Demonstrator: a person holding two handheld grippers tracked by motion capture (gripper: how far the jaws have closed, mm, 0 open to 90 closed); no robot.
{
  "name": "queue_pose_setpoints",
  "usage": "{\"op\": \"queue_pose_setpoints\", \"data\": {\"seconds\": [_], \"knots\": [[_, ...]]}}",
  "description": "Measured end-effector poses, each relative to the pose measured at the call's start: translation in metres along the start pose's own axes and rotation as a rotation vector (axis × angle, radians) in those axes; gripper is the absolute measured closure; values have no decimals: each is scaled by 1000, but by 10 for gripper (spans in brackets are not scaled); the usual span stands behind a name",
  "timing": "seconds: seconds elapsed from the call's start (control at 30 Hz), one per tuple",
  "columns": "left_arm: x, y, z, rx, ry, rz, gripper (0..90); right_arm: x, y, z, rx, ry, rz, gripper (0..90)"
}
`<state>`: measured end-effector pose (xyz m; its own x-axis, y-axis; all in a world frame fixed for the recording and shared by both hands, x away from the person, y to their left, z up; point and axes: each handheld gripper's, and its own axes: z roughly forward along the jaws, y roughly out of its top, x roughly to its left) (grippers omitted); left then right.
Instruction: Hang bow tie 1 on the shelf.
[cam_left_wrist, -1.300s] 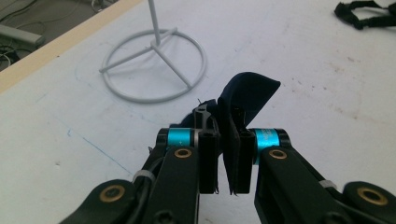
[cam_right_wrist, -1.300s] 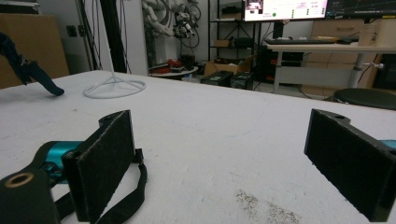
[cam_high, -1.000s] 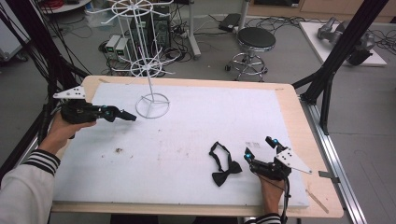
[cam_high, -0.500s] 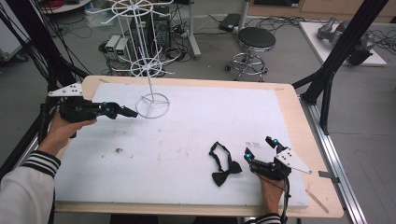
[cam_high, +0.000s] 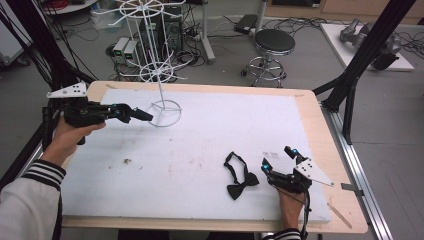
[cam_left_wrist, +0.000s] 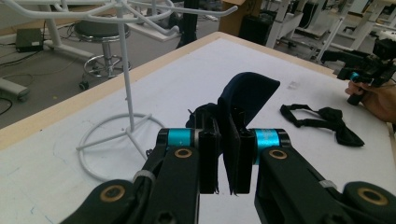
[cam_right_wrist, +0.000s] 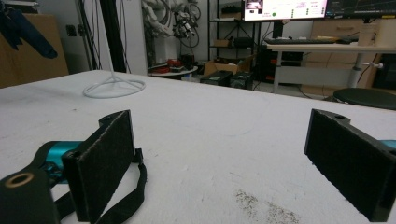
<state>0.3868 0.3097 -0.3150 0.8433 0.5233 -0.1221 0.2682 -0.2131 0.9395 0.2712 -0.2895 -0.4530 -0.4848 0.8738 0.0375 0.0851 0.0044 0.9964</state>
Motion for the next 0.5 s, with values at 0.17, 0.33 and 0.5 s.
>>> {"op": "queue_pose_setpoints", "data": {"seconds": [0.17,0.33,0.5], "knots": [[-1,7,-2,-7,7,5,844,0,0,0,-2,-1,-3,79],[-2,15,-5,-28,11,8,844,0,0,0,-3,-2,-4,79],[-3,22,-7,-31,20,14,844,0,0,0,-2,-2,-4,79]]}}
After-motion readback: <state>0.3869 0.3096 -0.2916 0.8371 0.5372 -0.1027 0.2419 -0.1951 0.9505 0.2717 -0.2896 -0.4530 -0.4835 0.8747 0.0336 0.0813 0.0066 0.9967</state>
